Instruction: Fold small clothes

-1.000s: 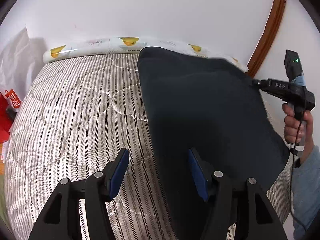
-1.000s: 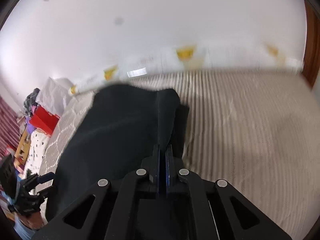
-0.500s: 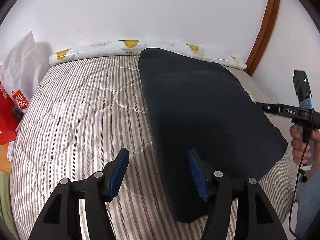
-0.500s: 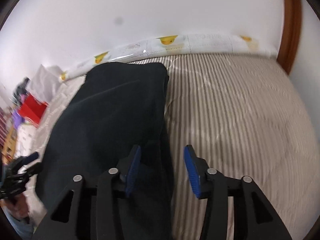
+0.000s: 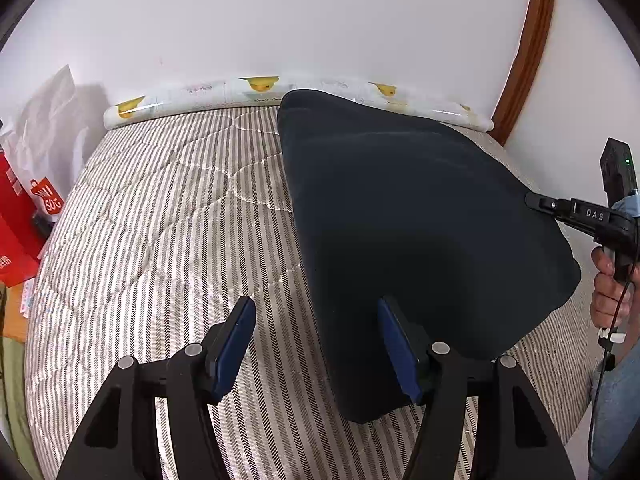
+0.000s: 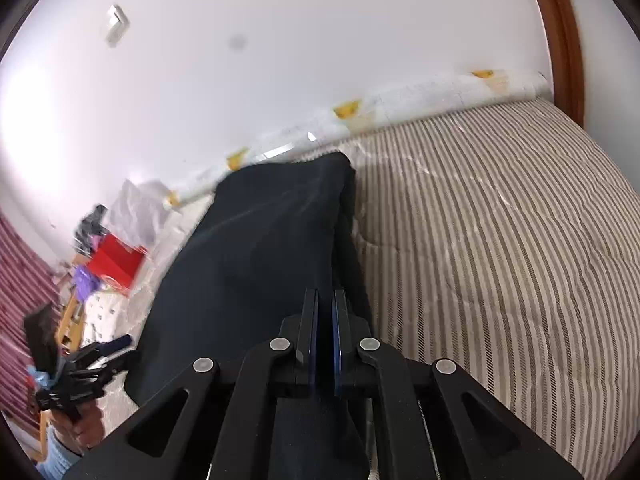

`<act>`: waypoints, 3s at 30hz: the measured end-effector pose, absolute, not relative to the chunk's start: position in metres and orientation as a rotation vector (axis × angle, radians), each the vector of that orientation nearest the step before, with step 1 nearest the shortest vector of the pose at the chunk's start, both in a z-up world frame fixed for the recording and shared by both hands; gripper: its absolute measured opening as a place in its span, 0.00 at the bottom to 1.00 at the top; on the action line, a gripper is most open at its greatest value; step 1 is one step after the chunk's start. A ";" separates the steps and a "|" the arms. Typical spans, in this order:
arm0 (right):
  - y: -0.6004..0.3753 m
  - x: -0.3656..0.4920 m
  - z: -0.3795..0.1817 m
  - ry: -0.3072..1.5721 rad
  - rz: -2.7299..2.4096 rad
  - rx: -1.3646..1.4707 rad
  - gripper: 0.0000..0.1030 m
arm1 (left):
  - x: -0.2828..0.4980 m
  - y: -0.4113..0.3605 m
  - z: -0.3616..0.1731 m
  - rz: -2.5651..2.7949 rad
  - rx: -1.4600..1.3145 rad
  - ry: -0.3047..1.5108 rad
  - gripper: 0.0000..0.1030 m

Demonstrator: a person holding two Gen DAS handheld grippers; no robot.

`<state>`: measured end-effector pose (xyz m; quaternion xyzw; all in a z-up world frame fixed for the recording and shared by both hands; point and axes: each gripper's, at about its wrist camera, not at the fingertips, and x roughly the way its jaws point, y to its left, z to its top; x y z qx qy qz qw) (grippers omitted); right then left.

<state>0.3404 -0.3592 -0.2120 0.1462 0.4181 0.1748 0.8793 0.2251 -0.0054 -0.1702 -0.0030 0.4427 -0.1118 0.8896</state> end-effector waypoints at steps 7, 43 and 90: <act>-0.359 0.307 -0.194 0.818 0.222 0.231 0.09 | 0.209 0.000 -0.167 -0.253 0.003 0.901 0.59; -0.319 0.220 -0.202 0.835 0.234 0.140 0.29 | 0.182 -0.015 -0.198 -0.272 -0.015 0.941 0.19; -0.297 0.163 -0.143 0.830 0.054 0.082 0.55 | 0.118 -0.016 -0.108 -0.200 -0.063 0.807 0.68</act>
